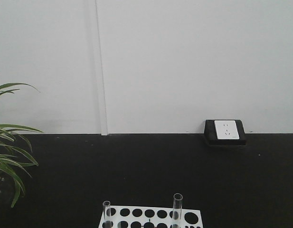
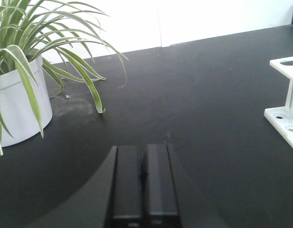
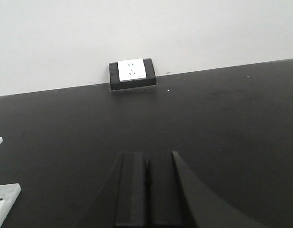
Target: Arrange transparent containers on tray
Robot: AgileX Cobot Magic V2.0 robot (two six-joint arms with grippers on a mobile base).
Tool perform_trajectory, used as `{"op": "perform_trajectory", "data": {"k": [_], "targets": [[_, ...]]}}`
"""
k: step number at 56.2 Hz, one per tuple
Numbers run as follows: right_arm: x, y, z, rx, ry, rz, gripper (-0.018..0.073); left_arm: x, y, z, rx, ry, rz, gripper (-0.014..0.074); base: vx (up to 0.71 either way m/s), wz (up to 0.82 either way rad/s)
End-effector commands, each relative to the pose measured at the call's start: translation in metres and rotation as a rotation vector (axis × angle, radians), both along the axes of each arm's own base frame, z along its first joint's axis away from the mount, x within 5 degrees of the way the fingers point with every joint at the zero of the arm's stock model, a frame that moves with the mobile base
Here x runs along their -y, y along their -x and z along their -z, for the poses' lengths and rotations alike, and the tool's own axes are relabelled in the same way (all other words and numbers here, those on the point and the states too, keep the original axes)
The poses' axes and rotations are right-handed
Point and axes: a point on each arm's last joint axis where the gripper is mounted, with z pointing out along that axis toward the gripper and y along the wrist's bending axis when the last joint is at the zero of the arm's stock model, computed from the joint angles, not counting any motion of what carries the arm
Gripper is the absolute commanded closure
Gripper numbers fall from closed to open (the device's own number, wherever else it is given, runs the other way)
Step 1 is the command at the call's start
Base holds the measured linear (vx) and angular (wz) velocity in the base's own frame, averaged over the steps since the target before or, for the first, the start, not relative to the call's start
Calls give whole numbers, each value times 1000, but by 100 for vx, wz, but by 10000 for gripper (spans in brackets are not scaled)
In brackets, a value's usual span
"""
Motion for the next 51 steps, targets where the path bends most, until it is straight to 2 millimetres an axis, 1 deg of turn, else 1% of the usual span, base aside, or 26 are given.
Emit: {"op": "perform_trajectory", "data": {"k": [1, 51], "targets": [[0, 0, -5, 77, 22, 3, 571, 0, -1, 4, 66, 17, -6, 603, 0, 0], [0, 0, -5, 77, 22, 3, 571, 0, -1, 4, 69, 17, -6, 603, 0, 0]]}}
